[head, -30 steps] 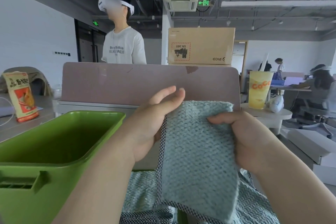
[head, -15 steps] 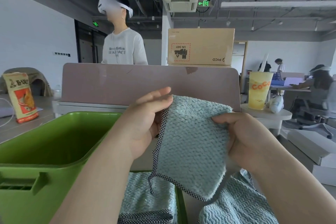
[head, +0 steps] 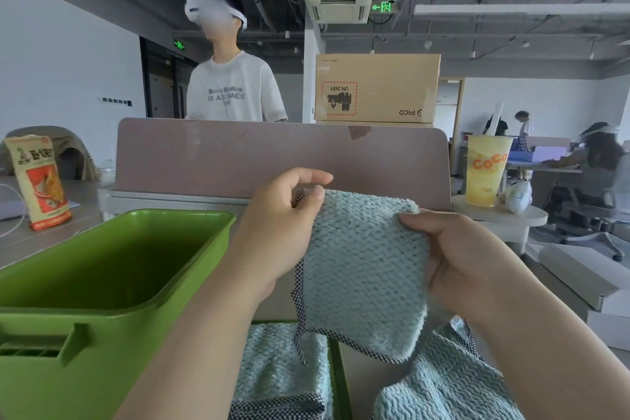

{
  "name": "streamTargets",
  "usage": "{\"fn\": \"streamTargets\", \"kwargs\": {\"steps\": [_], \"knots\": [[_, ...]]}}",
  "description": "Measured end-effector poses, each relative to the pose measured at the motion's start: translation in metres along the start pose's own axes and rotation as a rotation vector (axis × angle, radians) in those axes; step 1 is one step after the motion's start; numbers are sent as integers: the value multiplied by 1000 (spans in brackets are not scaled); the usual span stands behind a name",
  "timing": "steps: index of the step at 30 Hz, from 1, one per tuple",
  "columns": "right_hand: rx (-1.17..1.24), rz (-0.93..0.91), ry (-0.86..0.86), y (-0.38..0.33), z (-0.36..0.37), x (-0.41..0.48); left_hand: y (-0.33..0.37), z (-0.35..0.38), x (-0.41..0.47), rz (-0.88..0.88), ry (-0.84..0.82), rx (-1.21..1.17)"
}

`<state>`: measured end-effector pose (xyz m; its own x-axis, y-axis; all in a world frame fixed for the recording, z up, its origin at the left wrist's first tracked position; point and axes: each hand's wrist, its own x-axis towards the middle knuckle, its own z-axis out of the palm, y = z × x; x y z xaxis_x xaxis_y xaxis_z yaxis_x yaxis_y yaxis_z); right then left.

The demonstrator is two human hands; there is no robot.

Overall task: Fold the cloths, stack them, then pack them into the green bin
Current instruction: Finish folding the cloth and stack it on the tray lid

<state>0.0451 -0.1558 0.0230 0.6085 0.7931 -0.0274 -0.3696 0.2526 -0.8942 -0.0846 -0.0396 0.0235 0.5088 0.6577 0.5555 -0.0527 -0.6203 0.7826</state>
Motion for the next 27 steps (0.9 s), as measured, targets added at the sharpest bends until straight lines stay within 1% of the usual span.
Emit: {"fn": "streamTargets", "kwargs": {"steps": [2, 5, 6, 10, 13, 15, 18, 21, 25, 27], "knots": [[7, -37, 6, 3, 0, 2, 0, -1, 0, -6, 57, 6], [16, -132, 101, 6, -2, 7, 1, -1, 0, -18, 136, 23], [-24, -161, 117, 6, -1, 5, 2, -1, 0, -17, 154, 30], [-184, -236, 71, 4, -1, -4, 1, -3, 0, -39, 200, -8], [-114, -247, 31, 2, -2, -3, 3, -4, 1, -104, 168, -152], [-28, -233, -34, 0, -2, -2, 4, -6, 3, -148, 91, -280], [-28, -255, -144, -5, -5, -2, 3, -14, 5, -117, -13, -400], [-208, -347, -170, -8, -9, -5, 1, -20, 5, -59, -57, -343], [-589, -538, -6, -5, -11, -6, 2, -21, 4, -20, 29, -142], [-724, -619, 52, -4, -11, -6, 3, -21, 3, 16, 74, -23]]}}
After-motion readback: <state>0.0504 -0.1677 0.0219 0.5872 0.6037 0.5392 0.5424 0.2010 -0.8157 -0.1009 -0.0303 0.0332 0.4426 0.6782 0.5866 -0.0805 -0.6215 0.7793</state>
